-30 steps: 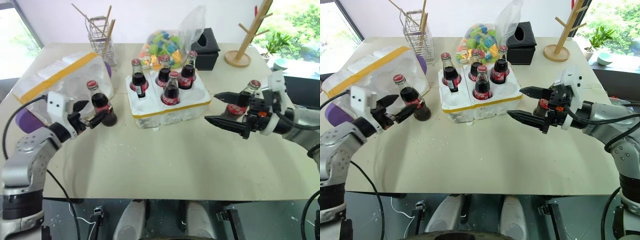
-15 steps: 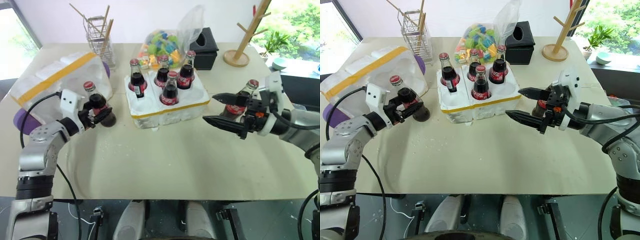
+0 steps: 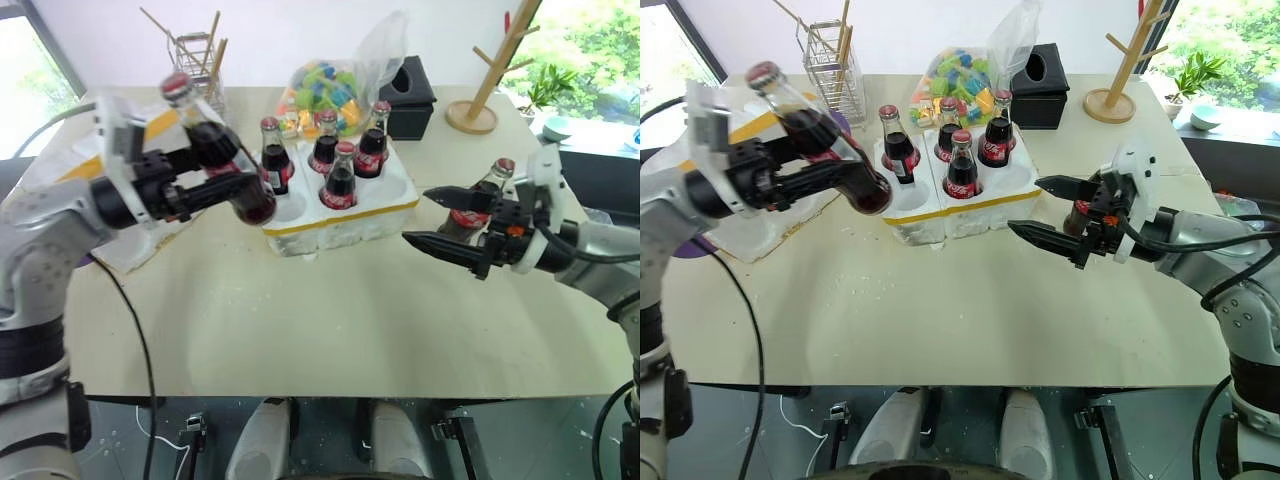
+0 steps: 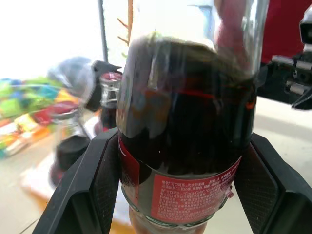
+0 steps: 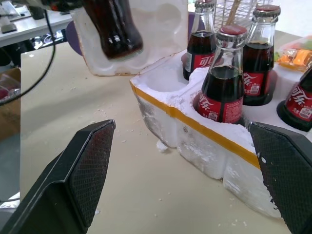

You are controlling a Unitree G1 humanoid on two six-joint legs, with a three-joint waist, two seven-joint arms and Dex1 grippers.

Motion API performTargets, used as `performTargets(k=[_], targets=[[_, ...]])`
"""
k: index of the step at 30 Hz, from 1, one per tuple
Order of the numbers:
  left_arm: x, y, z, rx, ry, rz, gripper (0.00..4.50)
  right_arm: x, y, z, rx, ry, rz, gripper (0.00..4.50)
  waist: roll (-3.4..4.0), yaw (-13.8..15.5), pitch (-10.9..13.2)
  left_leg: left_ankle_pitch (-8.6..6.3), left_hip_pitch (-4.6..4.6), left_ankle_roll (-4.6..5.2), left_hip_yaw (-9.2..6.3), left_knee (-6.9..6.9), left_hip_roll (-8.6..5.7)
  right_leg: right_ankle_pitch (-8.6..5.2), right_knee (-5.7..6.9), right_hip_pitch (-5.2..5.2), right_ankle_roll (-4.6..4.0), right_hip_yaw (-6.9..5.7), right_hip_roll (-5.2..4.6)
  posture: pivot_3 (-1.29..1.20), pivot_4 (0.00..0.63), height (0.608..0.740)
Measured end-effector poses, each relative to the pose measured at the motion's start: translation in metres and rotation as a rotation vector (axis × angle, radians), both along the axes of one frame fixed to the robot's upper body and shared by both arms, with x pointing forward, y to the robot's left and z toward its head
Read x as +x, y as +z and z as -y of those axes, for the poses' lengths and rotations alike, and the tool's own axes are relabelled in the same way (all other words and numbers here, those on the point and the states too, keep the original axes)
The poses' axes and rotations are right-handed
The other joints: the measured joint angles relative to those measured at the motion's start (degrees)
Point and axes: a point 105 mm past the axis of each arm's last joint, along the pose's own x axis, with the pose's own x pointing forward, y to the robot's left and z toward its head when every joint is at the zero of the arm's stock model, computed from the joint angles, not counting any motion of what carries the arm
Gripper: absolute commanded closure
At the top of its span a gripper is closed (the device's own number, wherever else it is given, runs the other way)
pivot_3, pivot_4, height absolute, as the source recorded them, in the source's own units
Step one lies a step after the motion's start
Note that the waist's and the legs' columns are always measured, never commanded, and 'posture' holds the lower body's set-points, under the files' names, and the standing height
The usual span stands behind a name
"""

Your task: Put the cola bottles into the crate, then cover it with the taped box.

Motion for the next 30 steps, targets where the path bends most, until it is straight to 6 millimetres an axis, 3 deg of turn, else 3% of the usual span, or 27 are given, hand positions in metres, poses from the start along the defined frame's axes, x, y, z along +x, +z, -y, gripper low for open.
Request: performTargets(k=[2,8,12,19,23,30], targets=[[0.015,-0.014,0.004,0.037,0.021,-0.013,1.83,-0.002,-0.002,0.001,0.001,-0.006,-0.004,0.00,0.00,-0.03,0.00,0.00,0.00,0.00,0.05,-0.03,0.08,0.09,-0.01,-0.03,0.16,0.05,0.08,0.00,0.150,0.740],[0.037,-0.020,0.026,0.062,0.012,0.071,1.83,-0.005,-0.002,0.004,0.010,-0.039,0.003,0.00,0.01,-0.13,-0.05,0.00,0.17,0.00,0.34,-0.03,0.56,0.13,-0.02,-0.02,-0.07,0.24,0.22,0.00,0.150,0.740],[0.051,-0.047,0.029,0.061,0.048,-0.023,1.83,-0.006,-0.005,0.002,0.022,-0.043,-0.005,0.00,-0.02,-0.15,-0.01,0.00,0.09,0.01,0.36,-0.03,0.59,0.19,-0.02,-0.10,0.02,0.27,0.28,0.00,0.150,0.740],[0.058,-0.058,0.029,0.083,0.079,-0.045,1.83,-0.007,-0.004,0.001,0.023,-0.041,0.000,0.00,-0.03,-0.07,0.00,-0.01,-0.01,0.02,0.36,-0.03,0.58,0.21,-0.03,-0.18,0.06,0.27,0.28,0.00,0.150,0.740],[0.057,-0.069,0.030,0.071,0.092,-0.064,0.02,-0.007,-0.004,0.001,0.022,-0.041,0.001,0.00,-0.02,-0.08,-0.01,-0.01,0.03,0.02,0.37,0.00,0.59,0.22,-0.02,-0.16,0.05,0.29,0.28,0.00,0.150,0.740],[0.048,-0.073,0.022,0.022,0.119,-0.085,0.02,-0.001,-0.012,0.012,-0.009,-0.121,-0.005,0.00,-0.02,-0.06,-0.02,-0.01,0.05,0.02,0.36,-0.01,0.61,0.22,-0.01,-0.15,0.05,0.30,0.29,0.00,0.150,0.740]])
